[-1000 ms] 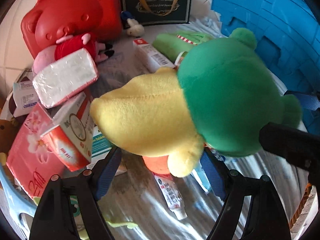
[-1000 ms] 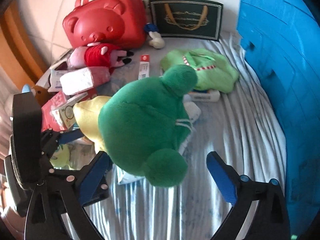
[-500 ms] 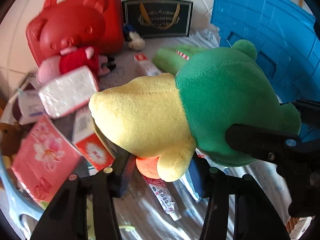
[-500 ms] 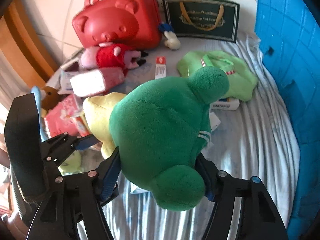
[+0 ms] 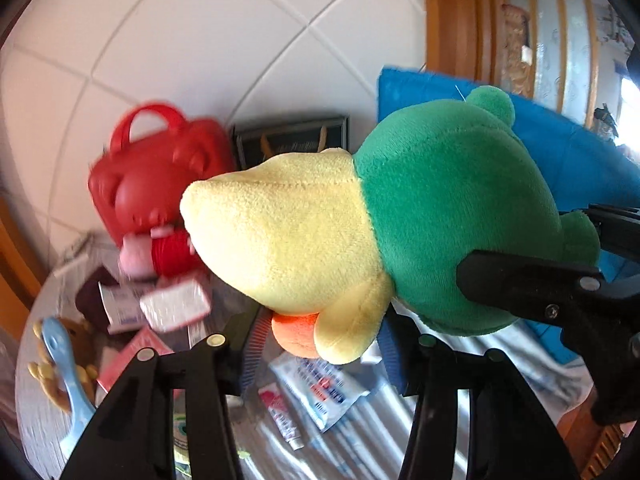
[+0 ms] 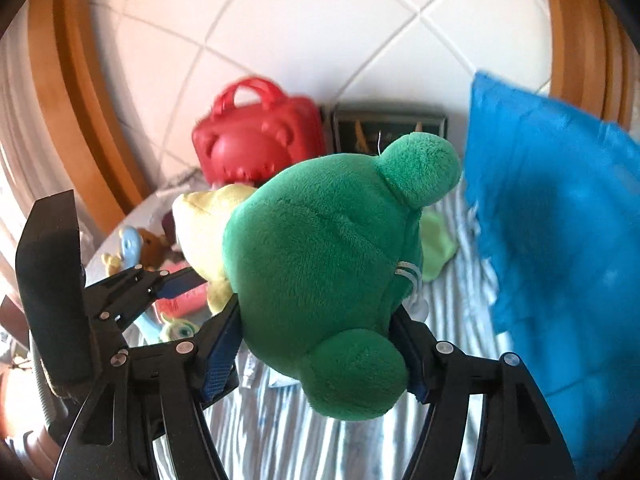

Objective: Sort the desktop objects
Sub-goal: 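Carry the duck plush into the crate and open both grippers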

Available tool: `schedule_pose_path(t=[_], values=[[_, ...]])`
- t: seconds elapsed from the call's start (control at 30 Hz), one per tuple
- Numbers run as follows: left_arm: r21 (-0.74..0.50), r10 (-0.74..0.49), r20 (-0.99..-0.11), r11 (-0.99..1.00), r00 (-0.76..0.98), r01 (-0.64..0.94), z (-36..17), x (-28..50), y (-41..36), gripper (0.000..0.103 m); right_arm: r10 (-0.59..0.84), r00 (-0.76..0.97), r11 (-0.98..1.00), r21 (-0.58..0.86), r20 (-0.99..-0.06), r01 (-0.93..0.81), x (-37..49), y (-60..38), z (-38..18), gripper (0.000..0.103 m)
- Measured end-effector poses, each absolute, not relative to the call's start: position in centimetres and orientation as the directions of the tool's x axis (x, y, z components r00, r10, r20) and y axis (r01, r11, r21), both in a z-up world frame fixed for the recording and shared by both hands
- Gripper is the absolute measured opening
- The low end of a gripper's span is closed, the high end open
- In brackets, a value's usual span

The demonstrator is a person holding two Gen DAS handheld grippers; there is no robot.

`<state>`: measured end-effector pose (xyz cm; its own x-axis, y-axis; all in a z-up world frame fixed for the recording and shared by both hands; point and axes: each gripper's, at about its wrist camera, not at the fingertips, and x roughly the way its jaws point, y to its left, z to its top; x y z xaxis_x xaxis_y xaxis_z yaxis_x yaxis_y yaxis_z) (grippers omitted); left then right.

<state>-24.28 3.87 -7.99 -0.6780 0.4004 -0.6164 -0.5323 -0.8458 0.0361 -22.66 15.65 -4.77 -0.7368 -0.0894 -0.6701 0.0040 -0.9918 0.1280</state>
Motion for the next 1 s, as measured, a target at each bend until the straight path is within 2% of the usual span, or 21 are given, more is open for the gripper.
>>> schedule_pose_path(t=[0.43,0.63,0.77,1.0], values=[[0.099,0.514,-0.459,-0.781,-0.725,-0.616,1.0,-18.6,13.8,0.049,0.030,-0.858,-0.990,0.106,-0.513,-0.097,-14.6,23.8,4.0,0.068],[0.132,0.557,-0.424,-0.742,-0.714,-0.657,3.7,-15.4,20.3,0.049,0.080,-0.885,-0.981,0.119,-0.459,-0.151,-10.5,29.9,7.1,0.068],[0.159,0.566,-0.430,-0.719,-0.703,-0.677,4.5,-13.9,24.6,0.049,0.099,-0.889,-0.972,0.147,-0.446,-0.182,-8.1,34.3,8.2,0.068],[0.181,0.548,-0.538,-0.667,-0.641,-0.722,4.9,-12.6,32.9,0.049,0.111,-0.873,-0.948,0.213,-0.475,-0.236,-5.5,42.5,8.1,0.068]])
